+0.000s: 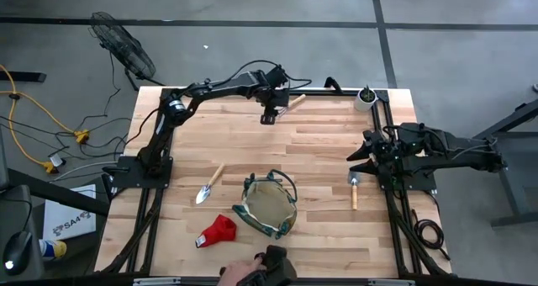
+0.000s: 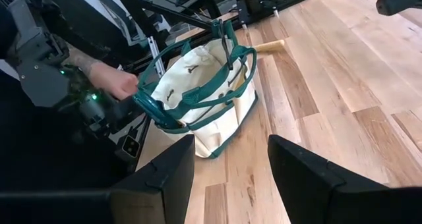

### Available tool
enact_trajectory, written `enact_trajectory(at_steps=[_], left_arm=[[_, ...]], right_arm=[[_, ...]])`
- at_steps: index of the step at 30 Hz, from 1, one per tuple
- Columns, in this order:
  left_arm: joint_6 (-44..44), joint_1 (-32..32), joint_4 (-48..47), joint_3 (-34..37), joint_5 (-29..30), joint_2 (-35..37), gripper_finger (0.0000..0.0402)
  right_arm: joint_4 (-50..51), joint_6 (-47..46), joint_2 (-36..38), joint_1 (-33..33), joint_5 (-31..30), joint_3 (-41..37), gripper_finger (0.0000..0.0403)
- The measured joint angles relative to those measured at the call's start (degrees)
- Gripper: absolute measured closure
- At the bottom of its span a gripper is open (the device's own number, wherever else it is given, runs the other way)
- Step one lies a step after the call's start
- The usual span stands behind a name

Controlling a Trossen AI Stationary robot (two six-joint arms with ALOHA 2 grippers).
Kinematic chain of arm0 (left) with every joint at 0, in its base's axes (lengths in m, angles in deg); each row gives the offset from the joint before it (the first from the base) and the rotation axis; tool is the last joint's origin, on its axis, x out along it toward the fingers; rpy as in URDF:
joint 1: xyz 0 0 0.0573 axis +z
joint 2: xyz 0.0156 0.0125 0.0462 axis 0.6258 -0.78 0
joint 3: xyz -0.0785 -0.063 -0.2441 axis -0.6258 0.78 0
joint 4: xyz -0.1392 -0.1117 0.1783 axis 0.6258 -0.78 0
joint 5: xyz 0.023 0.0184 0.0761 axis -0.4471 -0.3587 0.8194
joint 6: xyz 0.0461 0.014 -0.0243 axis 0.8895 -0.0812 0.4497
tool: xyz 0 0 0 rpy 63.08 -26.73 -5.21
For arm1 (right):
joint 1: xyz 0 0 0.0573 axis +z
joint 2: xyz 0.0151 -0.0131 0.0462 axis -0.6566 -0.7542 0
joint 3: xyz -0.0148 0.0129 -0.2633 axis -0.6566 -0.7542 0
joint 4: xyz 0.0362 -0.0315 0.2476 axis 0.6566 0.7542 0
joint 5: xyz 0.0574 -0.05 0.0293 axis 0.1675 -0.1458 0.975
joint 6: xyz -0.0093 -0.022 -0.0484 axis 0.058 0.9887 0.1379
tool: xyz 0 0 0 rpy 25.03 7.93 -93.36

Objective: Pick & Place Garden tools in Gardening bag
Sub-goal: Put the brown hand rake into the light brown gardening bag

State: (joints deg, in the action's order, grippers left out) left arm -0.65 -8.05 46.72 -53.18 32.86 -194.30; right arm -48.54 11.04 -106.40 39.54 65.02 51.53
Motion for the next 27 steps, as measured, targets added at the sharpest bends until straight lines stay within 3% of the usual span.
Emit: enact_trajectory(at_steps=[4,10,17,22,27], left_arm=[[-4.94,0.00,1.36,-0.06,0.31,0.02,0.0215],[-23.73,0.05,2.11,-0.05,-1.20,0.02,0.0215],[-36.56,0.15,3.76,-0.47,-8.44,0.20,0.0215],[-39.72,1.39,1.81,-5.18,-15.99,0.66,0.0215],[-39.39,1.59,-1.55,-10.26,-19.60,0.66,0.0215]], right_arm=[[-0.01,0.00,0.00,0.00,0.00,0.00,0.0219],[0.01,0.00,0.00,0.00,0.00,0.00,0.0219],[0.01,0.00,0.00,0.00,0.02,0.00,0.0219],[-0.01,0.36,0.00,-0.01,0.01,-0.02,0.0219],[-0.01,18.37,0.00,-0.02,-3.98,-0.02,0.0219]])
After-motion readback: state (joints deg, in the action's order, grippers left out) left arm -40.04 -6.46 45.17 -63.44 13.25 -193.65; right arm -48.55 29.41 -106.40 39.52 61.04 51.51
